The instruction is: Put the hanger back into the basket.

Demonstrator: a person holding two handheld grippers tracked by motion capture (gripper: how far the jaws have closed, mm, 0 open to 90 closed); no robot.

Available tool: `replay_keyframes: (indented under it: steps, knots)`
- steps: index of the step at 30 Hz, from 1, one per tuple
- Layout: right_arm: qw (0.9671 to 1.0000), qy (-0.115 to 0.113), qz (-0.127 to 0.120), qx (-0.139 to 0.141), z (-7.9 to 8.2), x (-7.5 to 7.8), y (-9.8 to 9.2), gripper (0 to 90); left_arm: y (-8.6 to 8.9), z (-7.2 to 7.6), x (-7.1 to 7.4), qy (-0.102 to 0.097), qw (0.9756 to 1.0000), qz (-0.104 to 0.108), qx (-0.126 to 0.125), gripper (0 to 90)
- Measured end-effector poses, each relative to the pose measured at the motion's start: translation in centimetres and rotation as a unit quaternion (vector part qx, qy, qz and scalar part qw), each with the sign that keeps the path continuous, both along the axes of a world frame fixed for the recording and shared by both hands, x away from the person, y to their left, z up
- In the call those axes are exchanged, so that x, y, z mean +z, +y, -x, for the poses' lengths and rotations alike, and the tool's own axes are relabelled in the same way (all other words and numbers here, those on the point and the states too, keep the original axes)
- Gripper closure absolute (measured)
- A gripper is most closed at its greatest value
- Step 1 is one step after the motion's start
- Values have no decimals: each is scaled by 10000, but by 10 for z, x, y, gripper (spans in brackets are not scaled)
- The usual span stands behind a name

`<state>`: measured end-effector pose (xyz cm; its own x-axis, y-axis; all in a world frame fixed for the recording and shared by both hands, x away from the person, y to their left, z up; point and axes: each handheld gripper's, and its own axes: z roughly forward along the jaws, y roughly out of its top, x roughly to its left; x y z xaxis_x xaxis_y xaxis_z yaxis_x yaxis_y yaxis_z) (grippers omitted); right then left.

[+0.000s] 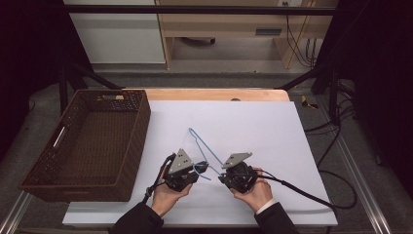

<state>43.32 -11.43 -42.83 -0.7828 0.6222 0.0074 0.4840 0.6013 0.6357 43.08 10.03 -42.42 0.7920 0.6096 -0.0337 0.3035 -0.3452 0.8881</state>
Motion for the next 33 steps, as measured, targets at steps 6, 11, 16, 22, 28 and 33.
replay_keyframes:
  steps: [6,11,16,22,28,33]
  knots:
    - [10000,-20,58,44,0,1,-1,876,0,1,0,-61,10000,-8,-33,842]
    - [9999,-42,78,68,0,4,-4,877,5,4,4,-155,9999,13,-60,764]
    - [9996,-158,34,237,-3,16,-14,879,16,4,13,-271,9996,-85,17,593]
    - [9985,-152,-219,486,-6,35,-30,880,29,2,24,-423,9988,-218,79,372]
    - [9959,-83,-501,754,-9,48,-42,880,39,6,33,-628,9955,-715,1,214]
    - [9937,4,-571,959,-7,55,-47,880,37,7,41,-749,9925,-949,-177,166]
